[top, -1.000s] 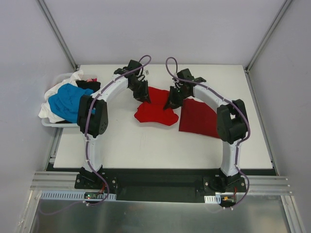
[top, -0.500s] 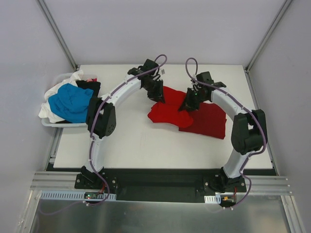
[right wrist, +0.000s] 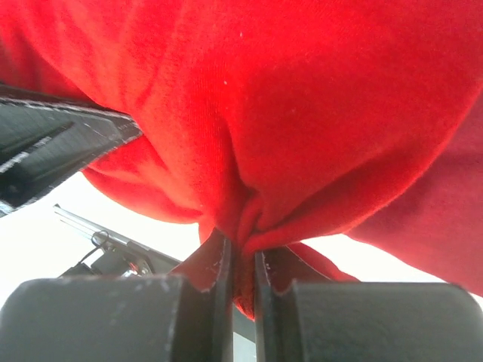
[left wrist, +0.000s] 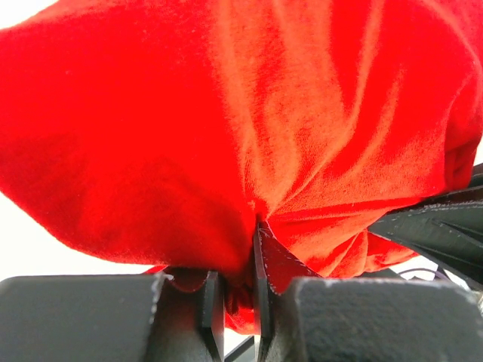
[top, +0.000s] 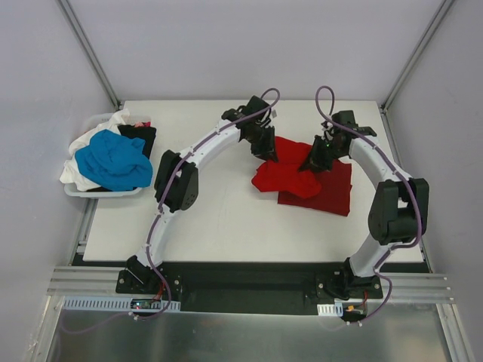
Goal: Fold and stack the t-shirts
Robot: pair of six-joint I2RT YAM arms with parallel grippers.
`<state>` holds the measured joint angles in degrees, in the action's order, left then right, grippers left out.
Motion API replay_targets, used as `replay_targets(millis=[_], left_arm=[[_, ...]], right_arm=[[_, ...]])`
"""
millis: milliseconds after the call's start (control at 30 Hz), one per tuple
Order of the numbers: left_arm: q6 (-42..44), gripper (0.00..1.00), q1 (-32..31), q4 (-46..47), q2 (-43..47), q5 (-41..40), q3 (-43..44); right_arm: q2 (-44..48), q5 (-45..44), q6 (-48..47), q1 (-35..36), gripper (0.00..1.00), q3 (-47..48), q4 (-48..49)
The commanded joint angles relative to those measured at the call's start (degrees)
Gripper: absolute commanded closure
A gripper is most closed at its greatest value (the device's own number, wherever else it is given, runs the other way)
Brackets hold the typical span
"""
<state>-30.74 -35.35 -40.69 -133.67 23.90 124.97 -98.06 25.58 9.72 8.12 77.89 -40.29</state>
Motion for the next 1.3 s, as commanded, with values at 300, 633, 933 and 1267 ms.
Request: replay_targets(millis=[300,633,933,1267], left_arm=[[-2.22,0.99,-4.81,-2.12,-3.35,-3.33,3.88],[-3.54,0.98,-6.39,-1.15,-8.1,-2.81,7.48],[-3.27,0.98,-6.39,-0.45,-12.41,-3.07,10.12],[-2.66,0.97,-3.24,0.7,-12.32,-4.04,8.54]], right_arm=[[13.07,-1.85,-3.39,-9.34,0.99,-9.5,-4.27],[15.18,-2.91,-2.68,-14.53,0.99,-12.5,-4.62],[13.95,-2.91,-3.21,-20.24,0.99,-11.97,-6.11],[13.16,-4.05,-2.51,-22.09,0.99,-12.58,-6.82]])
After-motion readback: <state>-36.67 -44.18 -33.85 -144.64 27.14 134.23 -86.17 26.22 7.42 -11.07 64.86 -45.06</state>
